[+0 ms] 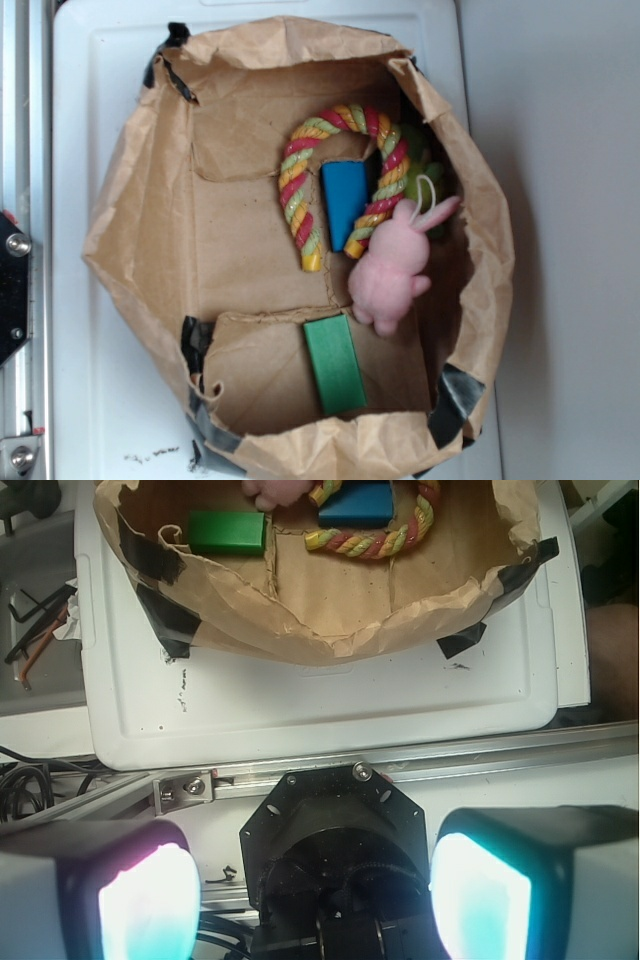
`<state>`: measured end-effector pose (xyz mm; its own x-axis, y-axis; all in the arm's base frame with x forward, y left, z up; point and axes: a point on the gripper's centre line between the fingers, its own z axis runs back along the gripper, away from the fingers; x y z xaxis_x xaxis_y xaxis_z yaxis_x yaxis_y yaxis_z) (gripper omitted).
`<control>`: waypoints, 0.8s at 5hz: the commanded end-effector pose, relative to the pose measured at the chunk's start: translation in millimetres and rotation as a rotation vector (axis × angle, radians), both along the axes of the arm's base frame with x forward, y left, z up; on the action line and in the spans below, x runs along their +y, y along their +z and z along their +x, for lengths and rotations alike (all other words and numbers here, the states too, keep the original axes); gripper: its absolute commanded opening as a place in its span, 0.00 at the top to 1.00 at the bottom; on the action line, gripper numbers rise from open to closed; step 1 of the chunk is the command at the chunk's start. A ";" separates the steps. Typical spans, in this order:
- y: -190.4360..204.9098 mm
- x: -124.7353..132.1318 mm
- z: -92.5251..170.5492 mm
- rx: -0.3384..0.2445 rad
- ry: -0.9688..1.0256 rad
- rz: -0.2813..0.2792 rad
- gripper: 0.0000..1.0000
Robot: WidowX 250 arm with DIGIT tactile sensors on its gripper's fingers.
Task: Grab the green block.
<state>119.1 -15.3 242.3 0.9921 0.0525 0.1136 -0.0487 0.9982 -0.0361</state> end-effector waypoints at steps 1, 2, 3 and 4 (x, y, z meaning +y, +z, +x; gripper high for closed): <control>0.0 0.0 0.0 0.000 0.000 0.000 0.00; -5.7 -7.5 46.3 -0.021 -0.017 0.071 0.00; -16.7 -11.1 73.2 -0.031 -0.054 0.132 0.00; -30.1 -11.0 104.4 -0.100 -0.165 0.277 0.00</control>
